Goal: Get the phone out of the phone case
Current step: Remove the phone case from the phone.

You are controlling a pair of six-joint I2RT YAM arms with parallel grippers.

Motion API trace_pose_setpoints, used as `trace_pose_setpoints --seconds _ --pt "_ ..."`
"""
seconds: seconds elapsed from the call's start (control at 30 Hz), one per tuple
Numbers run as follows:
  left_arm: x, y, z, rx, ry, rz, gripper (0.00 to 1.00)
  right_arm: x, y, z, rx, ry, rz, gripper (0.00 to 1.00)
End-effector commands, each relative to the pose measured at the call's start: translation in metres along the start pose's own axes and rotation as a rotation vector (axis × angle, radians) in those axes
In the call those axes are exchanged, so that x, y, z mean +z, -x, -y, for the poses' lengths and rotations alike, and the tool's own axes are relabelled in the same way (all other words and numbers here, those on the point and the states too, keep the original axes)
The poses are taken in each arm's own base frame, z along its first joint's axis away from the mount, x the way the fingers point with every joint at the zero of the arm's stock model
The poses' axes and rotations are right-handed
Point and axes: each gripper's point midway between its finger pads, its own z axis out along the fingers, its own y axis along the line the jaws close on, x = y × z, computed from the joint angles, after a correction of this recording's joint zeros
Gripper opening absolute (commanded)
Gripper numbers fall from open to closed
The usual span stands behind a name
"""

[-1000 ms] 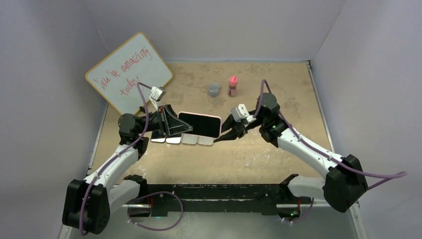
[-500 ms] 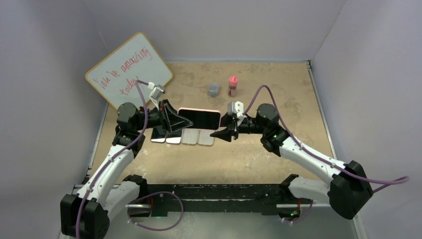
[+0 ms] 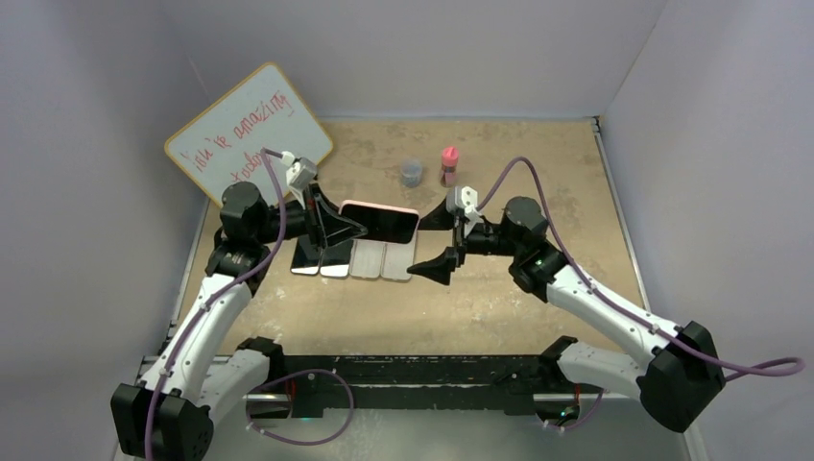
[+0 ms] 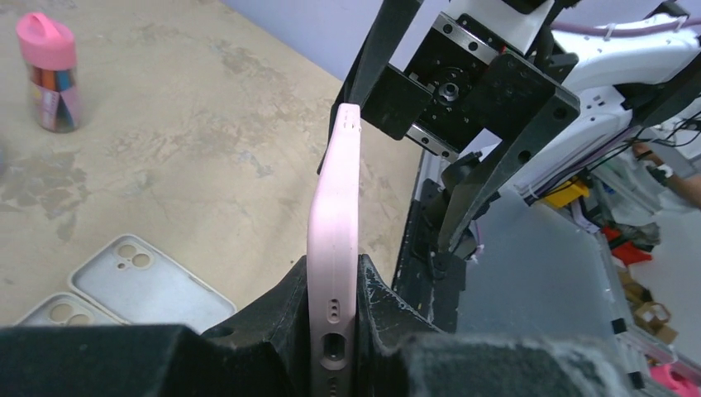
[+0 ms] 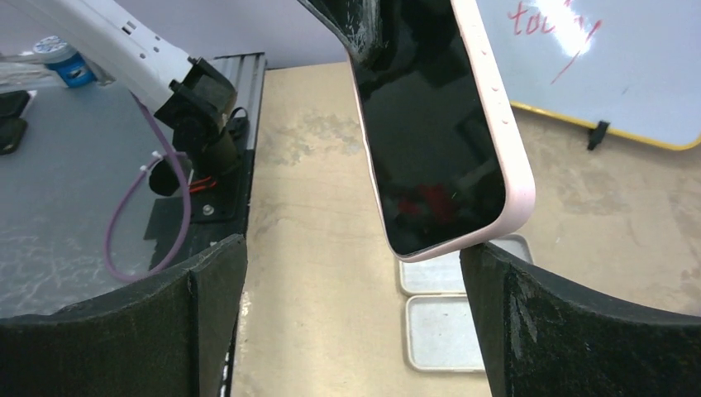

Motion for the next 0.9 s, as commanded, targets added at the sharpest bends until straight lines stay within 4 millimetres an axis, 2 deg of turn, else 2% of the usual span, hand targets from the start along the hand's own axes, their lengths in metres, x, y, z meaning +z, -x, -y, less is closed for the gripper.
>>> trace_pose_setpoints --seconds 0.0,0.2,0.3,0.47,0.73,0.87 --pt "-0.002 0.023 0.001 0.175 0.026 0.040 0.00 0.007 0.016 -0.030 0.028 0.205 -0.037 0.99" --pt "-0.005 0.022 0.009 0.236 -0.009 -0.001 0.00 0.004 0.005 -0.013 0.045 0.060 -0.010 0.99" --pt "-0.004 0.026 0.013 0.241 -0.034 -0.003 0.00 -0.001 0.006 -0.010 -0.010 0.019 0.019 0.99" --pt "-0.004 0.024 0.021 0.218 -0.083 -0.009 0.00 -0.005 0.013 -0.001 -0.038 -0.059 0.093 0.92" --pt "-0.004 0.026 0.036 0.111 -0.148 0.031 0.00 0.004 0.009 -0.001 -0.024 -0.009 0.082 0.87" --pt "-0.002 0.019 0.033 0.003 -0.148 0.027 0.00 0.005 0.008 -0.003 -0.019 0.004 0.099 0.83"
